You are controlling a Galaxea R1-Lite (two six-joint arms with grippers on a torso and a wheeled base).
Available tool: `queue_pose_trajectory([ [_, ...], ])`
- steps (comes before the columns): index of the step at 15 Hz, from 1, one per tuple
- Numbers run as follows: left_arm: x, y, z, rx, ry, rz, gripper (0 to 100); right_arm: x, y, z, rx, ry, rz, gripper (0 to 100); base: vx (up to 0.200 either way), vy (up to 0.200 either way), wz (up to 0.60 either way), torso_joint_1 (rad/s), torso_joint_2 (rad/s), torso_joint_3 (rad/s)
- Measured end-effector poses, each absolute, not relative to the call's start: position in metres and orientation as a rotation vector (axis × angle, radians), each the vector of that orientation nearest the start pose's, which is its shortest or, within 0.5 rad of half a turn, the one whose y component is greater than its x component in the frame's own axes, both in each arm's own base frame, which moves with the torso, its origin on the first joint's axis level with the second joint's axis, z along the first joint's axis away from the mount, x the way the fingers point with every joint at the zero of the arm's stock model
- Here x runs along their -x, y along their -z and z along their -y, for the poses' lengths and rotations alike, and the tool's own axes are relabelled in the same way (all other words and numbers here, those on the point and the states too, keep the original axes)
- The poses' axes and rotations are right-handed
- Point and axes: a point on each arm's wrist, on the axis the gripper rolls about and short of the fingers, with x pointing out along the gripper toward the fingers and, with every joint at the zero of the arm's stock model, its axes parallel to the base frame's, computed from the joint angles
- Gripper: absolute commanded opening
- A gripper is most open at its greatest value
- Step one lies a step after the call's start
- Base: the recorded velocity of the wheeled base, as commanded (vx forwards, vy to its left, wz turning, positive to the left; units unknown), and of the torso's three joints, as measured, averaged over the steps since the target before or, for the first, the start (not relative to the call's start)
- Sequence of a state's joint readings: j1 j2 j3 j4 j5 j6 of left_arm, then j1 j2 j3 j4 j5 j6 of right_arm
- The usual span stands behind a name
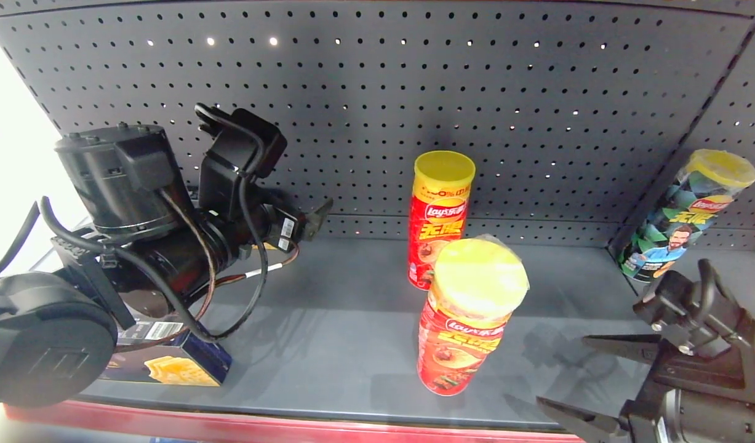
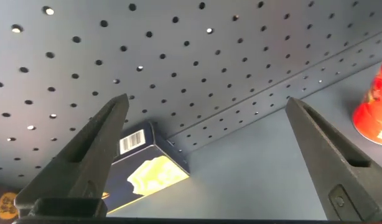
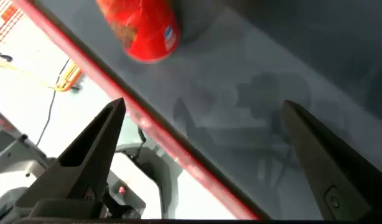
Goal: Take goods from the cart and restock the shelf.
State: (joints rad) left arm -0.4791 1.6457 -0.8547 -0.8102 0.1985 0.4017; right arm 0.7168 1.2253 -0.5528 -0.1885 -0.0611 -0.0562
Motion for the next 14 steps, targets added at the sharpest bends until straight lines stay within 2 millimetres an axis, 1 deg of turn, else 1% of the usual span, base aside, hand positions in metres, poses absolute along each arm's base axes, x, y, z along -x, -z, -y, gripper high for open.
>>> queue_pose_trajectory([
  [4, -0.271, -0.23, 0.132, -0.393, 0.262, 0.075, 100, -0.153, -0.193, -0.131, 0.246, -0.629, -0.438, 100, 0.0, 0.0, 0.0, 0.0, 0.0, 0.0],
  [7, -0.271, -0.231, 0.131, -0.393, 0.259, 0.078, 100, -0.167, -0.194, -0.14, 0.25, -0.615, -0.448, 100, 0.0, 0.0, 0.0, 0.0, 0.0, 0.0],
  [10, -0.271, -0.232, 0.132, -0.39, 0.257, 0.09, 100, -0.177, -0.192, -0.145, 0.253, -0.604, -0.462, 100, 0.0, 0.0, 0.0, 0.0, 0.0, 0.0],
  [12, -0.271, -0.232, 0.131, -0.39, 0.256, 0.09, 100, -0.18, -0.191, -0.146, 0.256, -0.602, -0.468, 100, 0.0, 0.0, 0.0, 0.0, 0.0, 0.0],
  [14, -0.272, -0.232, 0.132, -0.39, 0.256, 0.092, 100, -0.185, -0.192, -0.151, 0.254, -0.601, -0.465, 100, 0.0, 0.0, 0.0, 0.0, 0.0, 0.0],
])
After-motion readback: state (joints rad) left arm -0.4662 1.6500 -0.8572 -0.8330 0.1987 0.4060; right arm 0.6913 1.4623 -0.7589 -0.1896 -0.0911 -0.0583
